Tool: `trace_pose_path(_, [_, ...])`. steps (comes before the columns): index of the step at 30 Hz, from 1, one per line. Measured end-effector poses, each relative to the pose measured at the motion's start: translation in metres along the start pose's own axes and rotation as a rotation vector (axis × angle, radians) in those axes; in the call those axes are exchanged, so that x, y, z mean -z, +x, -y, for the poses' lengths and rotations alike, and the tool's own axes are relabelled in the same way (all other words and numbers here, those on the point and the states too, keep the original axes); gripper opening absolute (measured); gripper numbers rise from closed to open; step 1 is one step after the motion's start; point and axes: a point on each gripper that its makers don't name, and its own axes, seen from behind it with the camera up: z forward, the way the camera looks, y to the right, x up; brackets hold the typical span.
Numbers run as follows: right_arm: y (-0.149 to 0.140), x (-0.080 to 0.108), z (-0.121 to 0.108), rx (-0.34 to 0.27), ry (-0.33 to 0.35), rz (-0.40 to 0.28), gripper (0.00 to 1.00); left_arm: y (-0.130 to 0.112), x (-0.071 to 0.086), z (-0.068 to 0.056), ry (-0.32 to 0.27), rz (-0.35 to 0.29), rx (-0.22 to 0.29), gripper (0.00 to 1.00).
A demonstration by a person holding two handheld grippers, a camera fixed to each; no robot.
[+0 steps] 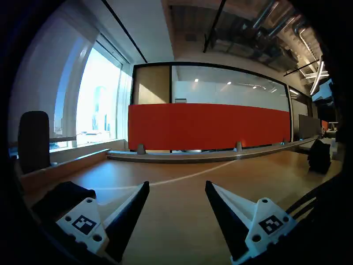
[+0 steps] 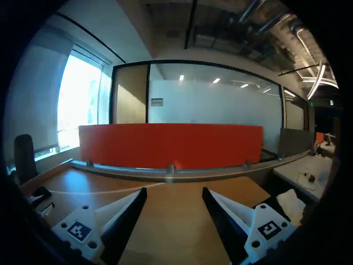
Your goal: Fold towel
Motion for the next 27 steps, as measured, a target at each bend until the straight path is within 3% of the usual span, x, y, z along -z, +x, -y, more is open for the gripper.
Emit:
trace_pose_path(17, [0.004, -0.001, -0.013, -0.013, 0.001, -0.024, 0.97, -0.003, -0.003, -0.003, -0.011, 0.001, -0.004, 0.94])
trace_pose_path(27, [0.0, -0.003, -0.034, 0.027, -0.034, -0.06, 0.97, -0.004, -0.003, -0.003, -0.011, 0.001, -0.004, 0.94])
